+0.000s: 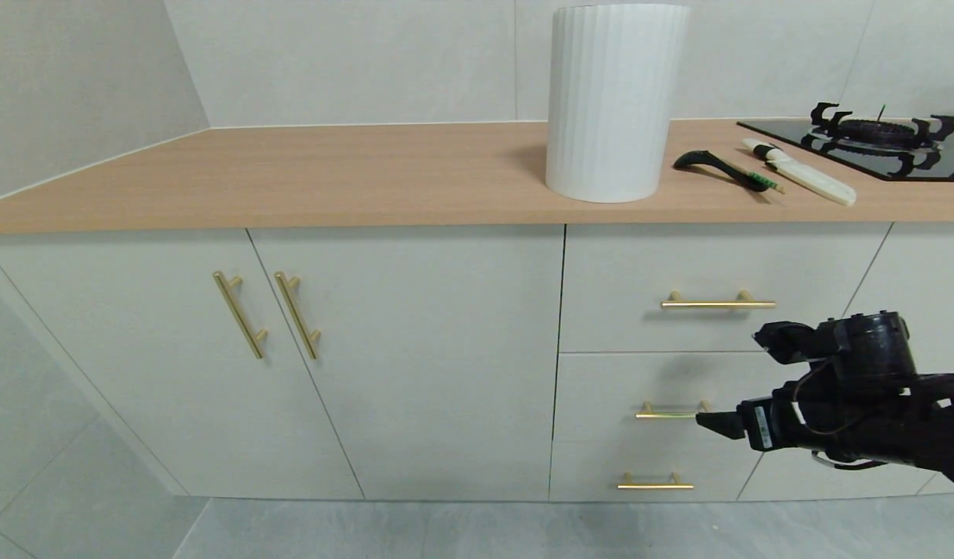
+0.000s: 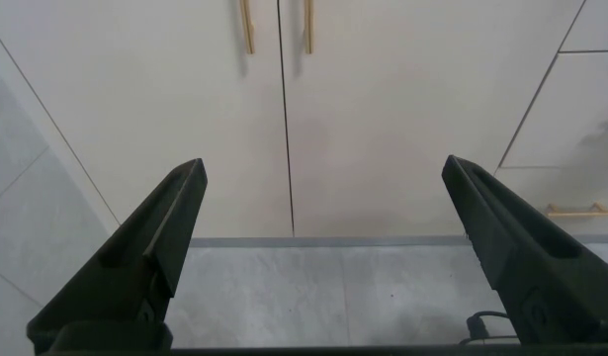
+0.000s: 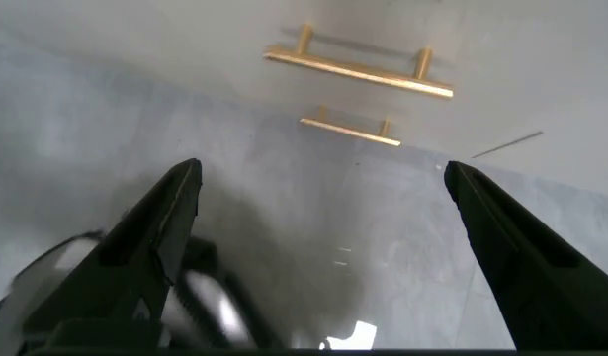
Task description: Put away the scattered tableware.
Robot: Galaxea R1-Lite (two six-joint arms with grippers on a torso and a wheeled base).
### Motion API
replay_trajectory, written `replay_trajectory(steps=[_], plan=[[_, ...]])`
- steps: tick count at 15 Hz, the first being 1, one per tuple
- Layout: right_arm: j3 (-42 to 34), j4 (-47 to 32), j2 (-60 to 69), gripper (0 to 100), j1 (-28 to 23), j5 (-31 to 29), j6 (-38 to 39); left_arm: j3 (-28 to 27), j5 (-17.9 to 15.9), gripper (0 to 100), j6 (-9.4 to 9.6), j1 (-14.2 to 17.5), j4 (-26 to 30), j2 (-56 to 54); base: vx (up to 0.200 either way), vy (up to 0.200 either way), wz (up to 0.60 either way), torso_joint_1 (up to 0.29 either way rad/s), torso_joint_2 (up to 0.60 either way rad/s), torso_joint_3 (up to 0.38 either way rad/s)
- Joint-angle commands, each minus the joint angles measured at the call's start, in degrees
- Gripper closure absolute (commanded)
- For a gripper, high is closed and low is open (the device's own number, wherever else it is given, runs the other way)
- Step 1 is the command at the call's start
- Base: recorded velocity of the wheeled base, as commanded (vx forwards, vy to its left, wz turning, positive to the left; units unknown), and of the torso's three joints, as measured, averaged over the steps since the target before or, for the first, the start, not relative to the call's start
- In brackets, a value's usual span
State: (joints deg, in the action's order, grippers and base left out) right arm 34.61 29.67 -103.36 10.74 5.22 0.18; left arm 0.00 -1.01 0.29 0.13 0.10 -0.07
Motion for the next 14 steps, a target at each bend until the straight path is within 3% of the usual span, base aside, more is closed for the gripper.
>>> replay_trajectory(steps=[1,5,8,14], plan=[[-1.8,8.4,-10.9,0,0.2,-2.3,0.2,0.0,0.0,0,-0.03,0.0,0.0,0.1,0.0,0.0,0.0,0.0,0.0,0.0],[-4.0,22.1,-18.2,0,-0.8,-3.5,0.4,0.0,0.0,0,-0.03,0.0,0.0,0.1,0.0,0.0,0.0,0.0,0.0,0.0],[-3.9,32.0,-23.3,0,-1.2,-7.9,1.2,0.0,0.0,0,-0.03,0.0,0.0,0.1,0.0,0.0,0.0,0.0,0.0,0.0],[-0.8,33.8,-26.7,0,-1.0,-12.3,4.6,0.0,0.0,0,-0.03,0.0,0.0,0.1,0.0,0.0,0.0,0.0,0.0,0.0]])
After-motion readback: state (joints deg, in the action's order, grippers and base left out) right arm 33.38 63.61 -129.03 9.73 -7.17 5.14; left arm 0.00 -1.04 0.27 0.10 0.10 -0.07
